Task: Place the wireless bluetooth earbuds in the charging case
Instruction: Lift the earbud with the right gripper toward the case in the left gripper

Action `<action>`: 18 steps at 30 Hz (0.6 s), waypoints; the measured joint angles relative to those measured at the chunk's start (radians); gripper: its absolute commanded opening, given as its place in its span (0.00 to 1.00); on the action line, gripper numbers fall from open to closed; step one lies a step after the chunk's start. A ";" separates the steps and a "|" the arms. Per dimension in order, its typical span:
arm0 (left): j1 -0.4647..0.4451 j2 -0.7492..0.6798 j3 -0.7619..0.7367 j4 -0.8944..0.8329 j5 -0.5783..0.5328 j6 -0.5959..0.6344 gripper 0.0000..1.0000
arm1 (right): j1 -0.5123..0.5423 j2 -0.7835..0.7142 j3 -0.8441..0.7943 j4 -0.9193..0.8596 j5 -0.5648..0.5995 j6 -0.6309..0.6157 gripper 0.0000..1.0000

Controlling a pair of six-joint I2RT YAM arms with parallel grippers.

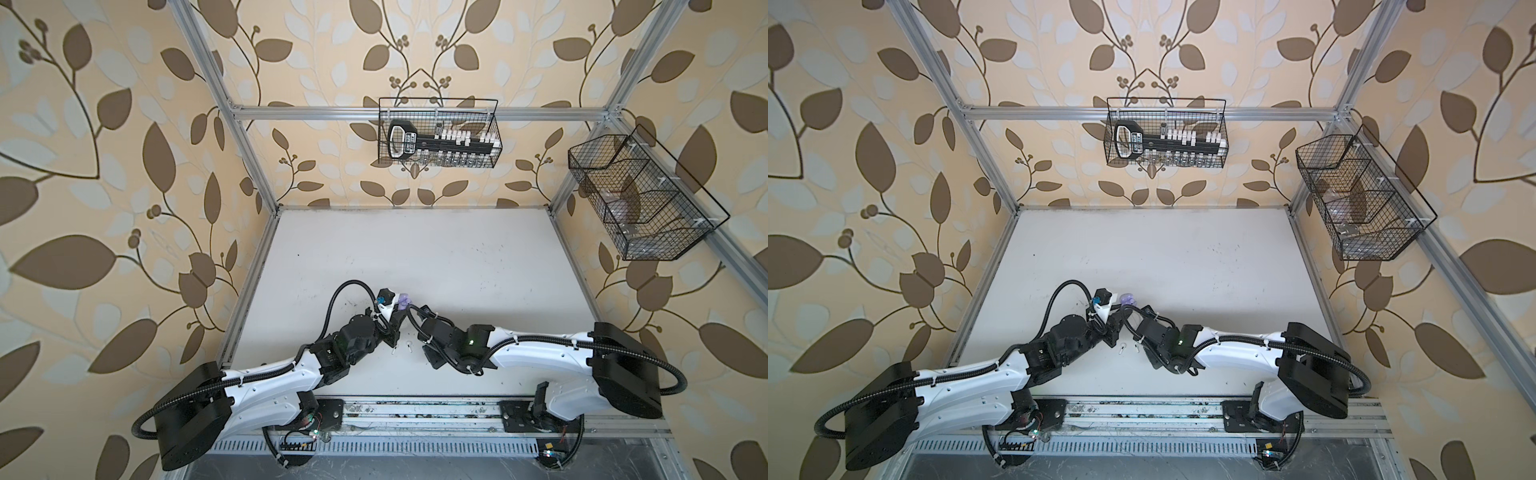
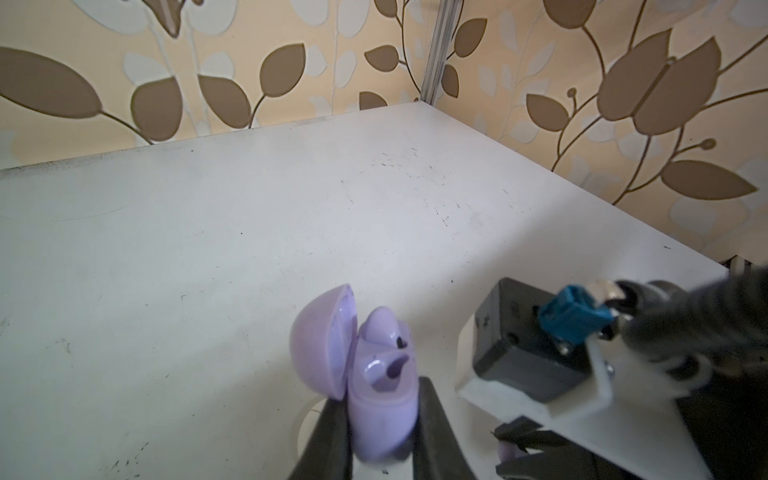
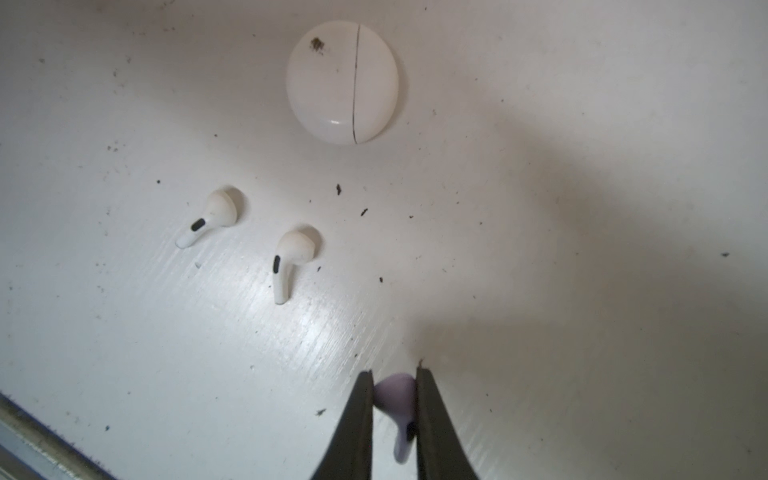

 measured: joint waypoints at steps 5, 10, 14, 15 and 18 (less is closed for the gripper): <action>0.000 0.004 0.000 0.014 0.024 -0.001 0.00 | -0.011 -0.073 -0.012 0.022 0.039 0.020 0.16; 0.000 0.009 0.000 0.027 0.056 -0.003 0.00 | -0.021 -0.163 -0.032 0.052 0.075 0.031 0.16; 0.000 0.023 0.000 0.041 0.092 -0.004 0.00 | -0.039 -0.234 -0.062 0.073 0.085 0.035 0.16; 0.000 0.028 0.000 0.044 0.099 -0.004 0.00 | -0.045 -0.252 -0.072 0.079 0.087 0.037 0.16; 0.000 0.052 0.000 0.061 0.129 -0.011 0.00 | -0.057 -0.294 -0.090 0.085 0.088 0.040 0.16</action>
